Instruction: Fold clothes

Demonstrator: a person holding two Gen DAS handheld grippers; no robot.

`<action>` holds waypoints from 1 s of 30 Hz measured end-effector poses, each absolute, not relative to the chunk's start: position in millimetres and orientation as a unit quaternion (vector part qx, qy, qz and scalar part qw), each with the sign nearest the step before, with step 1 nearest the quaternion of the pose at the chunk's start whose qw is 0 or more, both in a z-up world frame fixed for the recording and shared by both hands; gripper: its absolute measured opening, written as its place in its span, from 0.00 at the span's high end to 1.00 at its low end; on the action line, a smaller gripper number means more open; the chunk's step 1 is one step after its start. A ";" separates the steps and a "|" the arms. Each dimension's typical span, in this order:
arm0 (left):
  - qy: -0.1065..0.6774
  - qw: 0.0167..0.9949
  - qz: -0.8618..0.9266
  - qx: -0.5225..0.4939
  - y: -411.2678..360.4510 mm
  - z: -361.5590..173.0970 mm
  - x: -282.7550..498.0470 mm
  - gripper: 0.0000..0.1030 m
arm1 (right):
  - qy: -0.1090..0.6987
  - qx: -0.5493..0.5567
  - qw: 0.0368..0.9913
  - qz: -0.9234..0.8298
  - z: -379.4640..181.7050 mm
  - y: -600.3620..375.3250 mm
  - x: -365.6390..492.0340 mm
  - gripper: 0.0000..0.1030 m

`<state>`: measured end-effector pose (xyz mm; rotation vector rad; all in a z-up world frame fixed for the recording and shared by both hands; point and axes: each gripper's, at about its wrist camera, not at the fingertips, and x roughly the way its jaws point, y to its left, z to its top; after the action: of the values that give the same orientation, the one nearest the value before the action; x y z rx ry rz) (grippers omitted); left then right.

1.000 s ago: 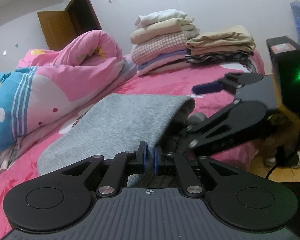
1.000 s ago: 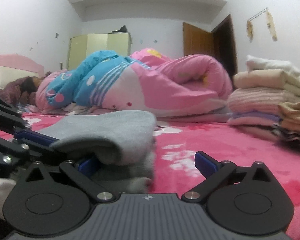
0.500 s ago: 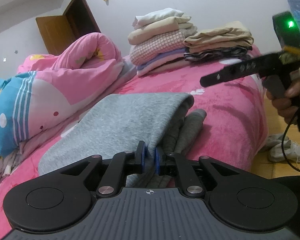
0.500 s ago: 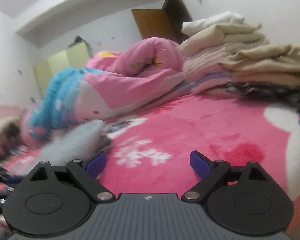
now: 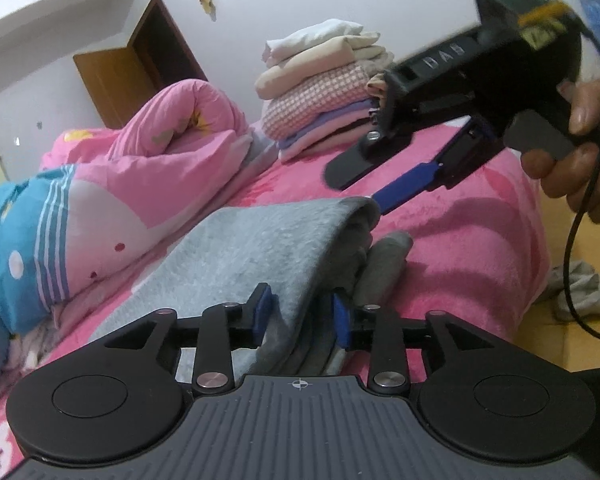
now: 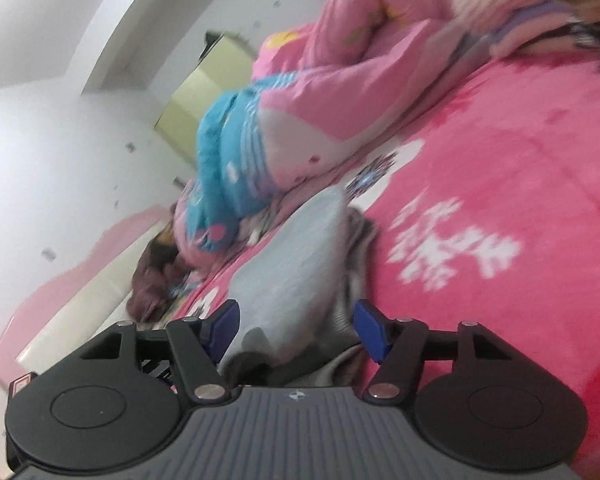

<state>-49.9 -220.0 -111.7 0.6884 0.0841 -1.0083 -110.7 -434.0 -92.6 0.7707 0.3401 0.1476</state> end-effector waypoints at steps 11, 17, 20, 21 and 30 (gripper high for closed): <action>0.035 0.833 -0.451 0.319 -203.2 -108.5 -59.2 0.67 | 0.232 0.372 0.896 0.071 -80.3 -428.2 -95.3 0.63; 0.069 0.857 -0.430 0.275 -170.7 -93.5 -60.3 0.67 | 0.247 0.371 0.894 0.051 -77.6 -423.1 -92.9 0.63; 0.100 0.877 -0.420 0.213 -146.0 -77.3 -53.3 0.65 | 0.250 0.355 0.899 0.053 -71.3 -417.5 -95.1 0.63; 0.112 0.883 -0.416 0.186 -138.2 -72.4 -49.0 0.63 | 0.255 0.353 0.899 0.049 -70.2 -417.0 -94.1 0.63; 0.285 0.891 -0.347 -0.067 -80.9 -69.1 18.2 0.45 | 0.271 0.356 0.893 0.045 -70.5 -416.0 -83.4 0.71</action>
<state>18.2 -80.9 -69.1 -0.1388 0.5923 -0.7195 -83.4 -416.0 -70.5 0.7376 0.5620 0.0924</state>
